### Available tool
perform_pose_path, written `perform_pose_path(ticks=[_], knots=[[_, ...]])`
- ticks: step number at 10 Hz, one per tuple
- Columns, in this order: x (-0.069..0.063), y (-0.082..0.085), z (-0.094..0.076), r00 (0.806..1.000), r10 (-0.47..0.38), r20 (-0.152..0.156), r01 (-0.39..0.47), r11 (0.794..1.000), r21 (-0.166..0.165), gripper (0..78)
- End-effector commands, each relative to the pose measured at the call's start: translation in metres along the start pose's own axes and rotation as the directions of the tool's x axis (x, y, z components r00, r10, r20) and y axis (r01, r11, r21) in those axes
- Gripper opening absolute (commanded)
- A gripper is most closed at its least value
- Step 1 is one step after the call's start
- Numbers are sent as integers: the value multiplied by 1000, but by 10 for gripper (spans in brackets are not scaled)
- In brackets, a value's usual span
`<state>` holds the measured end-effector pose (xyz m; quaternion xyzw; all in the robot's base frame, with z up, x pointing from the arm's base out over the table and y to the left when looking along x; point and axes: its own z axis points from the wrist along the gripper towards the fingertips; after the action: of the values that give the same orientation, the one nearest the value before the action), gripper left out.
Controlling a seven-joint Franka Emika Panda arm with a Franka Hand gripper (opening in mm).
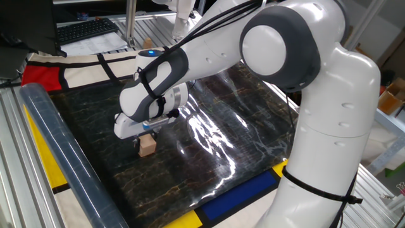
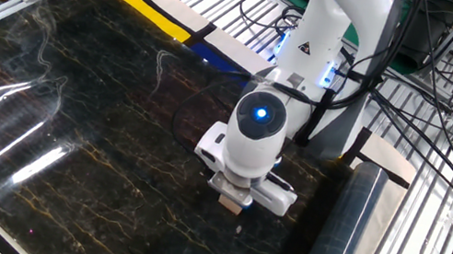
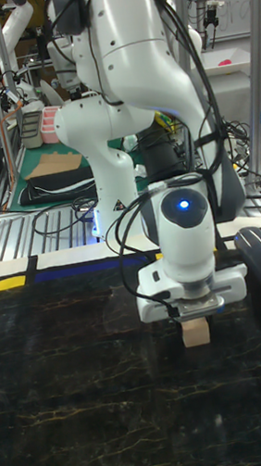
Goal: Hold a small block with the gripper and sweep it from left to right on the table
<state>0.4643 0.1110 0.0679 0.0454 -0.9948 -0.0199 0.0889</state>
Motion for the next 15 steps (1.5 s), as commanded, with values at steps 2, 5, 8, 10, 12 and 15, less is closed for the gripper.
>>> perform_pose_path(ticks=[2, 5, 8, 10, 12, 15], knots=[[15, -8, -19, 1000, 0, -12, 0, 1000, 29, 11], [16, -8, -19, 1000, -1, -13, 1, 999, 36, 11], [16, -6, -16, 1000, -2, -11, 2, 999, 36, 11], [18, -1, -12, 1000, -3, -2, 3, 1000, 11, 11], [22, 7, -3, 1000, 4, 3, -4, 1000, -6, 11], [21, 6, -4, 1000, -4, 5, 4, 1000, -14, 11]])
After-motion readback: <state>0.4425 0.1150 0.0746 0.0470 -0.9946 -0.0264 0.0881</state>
